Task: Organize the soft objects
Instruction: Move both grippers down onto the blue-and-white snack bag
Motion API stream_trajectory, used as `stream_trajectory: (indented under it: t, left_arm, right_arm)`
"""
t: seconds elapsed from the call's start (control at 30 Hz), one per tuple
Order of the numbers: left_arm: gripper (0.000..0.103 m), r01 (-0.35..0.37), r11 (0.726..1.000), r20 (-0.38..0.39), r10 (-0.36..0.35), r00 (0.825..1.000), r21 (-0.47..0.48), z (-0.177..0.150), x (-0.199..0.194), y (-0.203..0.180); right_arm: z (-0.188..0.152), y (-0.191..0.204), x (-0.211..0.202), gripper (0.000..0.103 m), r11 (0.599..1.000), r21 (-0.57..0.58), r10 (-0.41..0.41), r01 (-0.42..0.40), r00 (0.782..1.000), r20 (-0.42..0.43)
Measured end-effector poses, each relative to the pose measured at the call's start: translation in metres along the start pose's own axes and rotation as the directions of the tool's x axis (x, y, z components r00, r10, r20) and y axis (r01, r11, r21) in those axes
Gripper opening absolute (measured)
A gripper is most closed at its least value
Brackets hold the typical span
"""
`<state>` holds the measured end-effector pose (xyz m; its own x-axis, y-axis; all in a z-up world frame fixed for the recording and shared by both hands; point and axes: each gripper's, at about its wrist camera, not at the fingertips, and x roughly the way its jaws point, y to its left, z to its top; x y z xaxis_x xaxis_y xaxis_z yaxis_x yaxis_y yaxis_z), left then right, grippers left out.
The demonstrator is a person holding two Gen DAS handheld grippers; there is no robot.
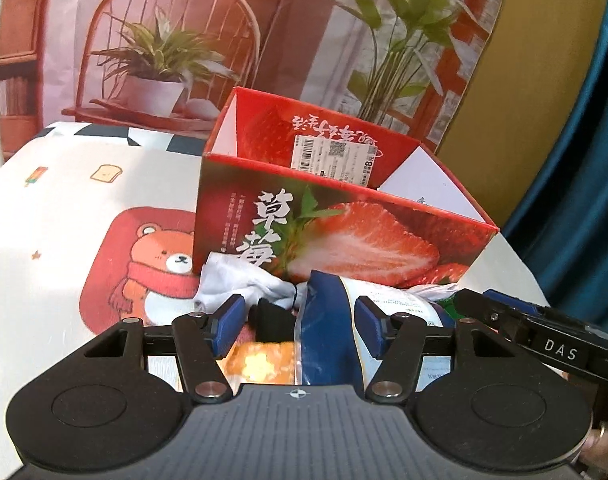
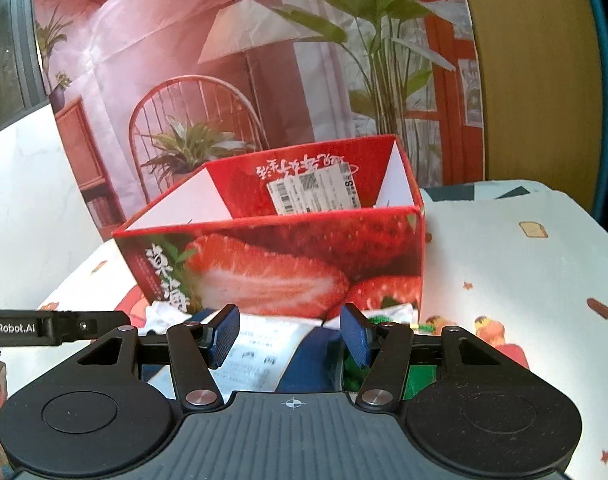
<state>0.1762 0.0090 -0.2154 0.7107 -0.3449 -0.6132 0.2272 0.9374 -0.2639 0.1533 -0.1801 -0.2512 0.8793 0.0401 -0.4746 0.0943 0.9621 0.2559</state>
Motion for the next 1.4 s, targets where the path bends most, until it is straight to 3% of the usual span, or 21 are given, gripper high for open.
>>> stream_trajectory:
  t: [0.33, 0.63, 0.83, 1.2, 1.4]
  left_arm:
    - [0.062, -0.011, 0.998, 0.000, 0.011, 1.000, -0.056, -0.019, -0.018, 0.010]
    - [0.055, 0.022, 0.999, -0.027, -0.023, 0.999, -0.035, -0.030, -0.009, 0.004]
    - [0.053, 0.032, 0.999, -0.057, -0.035, 0.998, -0.041, -0.035, 0.002, 0.003]
    - [0.053, 0.045, 0.998, -0.078, -0.048, 0.996, -0.037, -0.021, 0.024, -0.002]
    - [0.053, 0.044, 0.999, -0.100, -0.046, 0.994, -0.016, -0.015, 0.038, -0.008]
  right_arm:
    - [-0.006, 0.001, -0.016, 0.054, 1.000, 0.010, 0.030, -0.030, 1.000, 0.003]
    - [-0.033, -0.009, 0.003, 0.056, 0.998, 0.065, 0.007, 0.000, 0.994, -0.112]
    - [-0.040, -0.010, 0.011, 0.056, 0.997, 0.075, 0.020, -0.009, 0.990, -0.137]
    - [-0.038, -0.013, 0.018, 0.056, 0.996, 0.078, 0.042, -0.031, 0.988, -0.152]
    - [-0.037, -0.013, 0.019, 0.050, 0.996, 0.067, 0.061, -0.051, 0.985, -0.159]
